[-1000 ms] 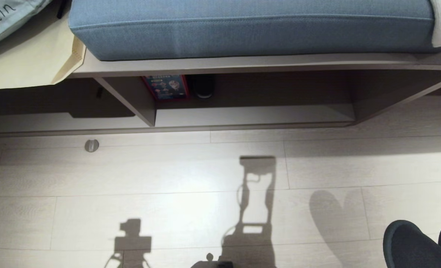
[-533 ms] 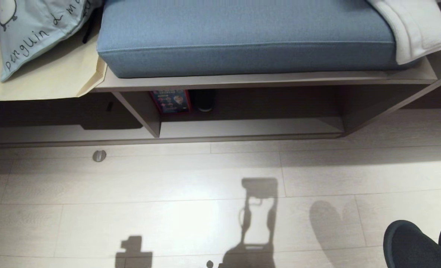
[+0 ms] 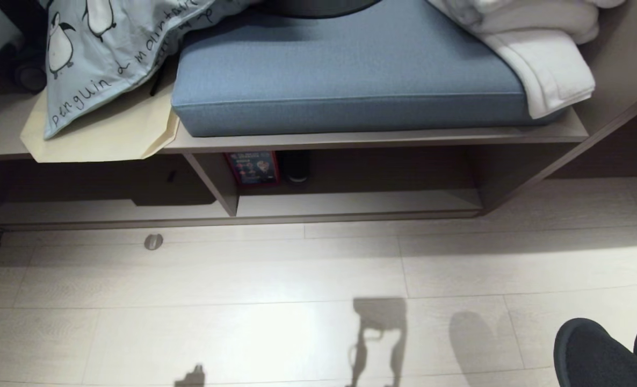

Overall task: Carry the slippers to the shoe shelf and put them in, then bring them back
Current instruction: Place the slippers on the floor

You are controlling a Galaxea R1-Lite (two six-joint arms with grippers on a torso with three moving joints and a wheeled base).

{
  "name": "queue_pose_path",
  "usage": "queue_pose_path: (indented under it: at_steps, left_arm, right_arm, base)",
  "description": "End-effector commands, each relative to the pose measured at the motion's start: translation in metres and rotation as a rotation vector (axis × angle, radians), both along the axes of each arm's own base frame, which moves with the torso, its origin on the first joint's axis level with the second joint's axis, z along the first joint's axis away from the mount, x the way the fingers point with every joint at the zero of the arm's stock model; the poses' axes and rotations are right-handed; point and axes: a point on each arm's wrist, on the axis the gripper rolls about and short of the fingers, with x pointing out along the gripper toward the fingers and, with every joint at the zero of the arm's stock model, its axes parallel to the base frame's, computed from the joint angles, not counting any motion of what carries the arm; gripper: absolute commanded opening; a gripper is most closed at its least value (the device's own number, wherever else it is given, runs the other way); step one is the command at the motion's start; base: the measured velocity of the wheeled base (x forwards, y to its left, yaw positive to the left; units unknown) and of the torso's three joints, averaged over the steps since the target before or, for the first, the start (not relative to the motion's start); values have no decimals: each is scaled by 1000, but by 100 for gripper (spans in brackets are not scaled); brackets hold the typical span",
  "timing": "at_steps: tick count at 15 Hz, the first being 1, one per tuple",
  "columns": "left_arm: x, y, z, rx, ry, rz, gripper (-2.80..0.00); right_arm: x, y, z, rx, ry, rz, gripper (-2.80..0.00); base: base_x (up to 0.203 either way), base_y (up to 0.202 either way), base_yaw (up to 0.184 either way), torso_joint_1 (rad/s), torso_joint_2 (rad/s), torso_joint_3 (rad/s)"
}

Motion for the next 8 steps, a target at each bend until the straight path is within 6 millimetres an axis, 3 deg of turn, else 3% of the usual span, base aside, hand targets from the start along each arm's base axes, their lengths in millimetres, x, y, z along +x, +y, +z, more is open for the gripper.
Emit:
queue_pose_path:
  at_steps: [1,8]
  left_arm:
    - [0,0,0,-1,1,1,-280]
    - [0,0,0,-1,1,1,-280]
  right_arm:
    - [0,0,0,0,1,1,-280]
    - [0,0,0,0,1,1,-280]
  base:
    - [0,0,0,6,2,203]
    - [0,0,0,1,-2,204]
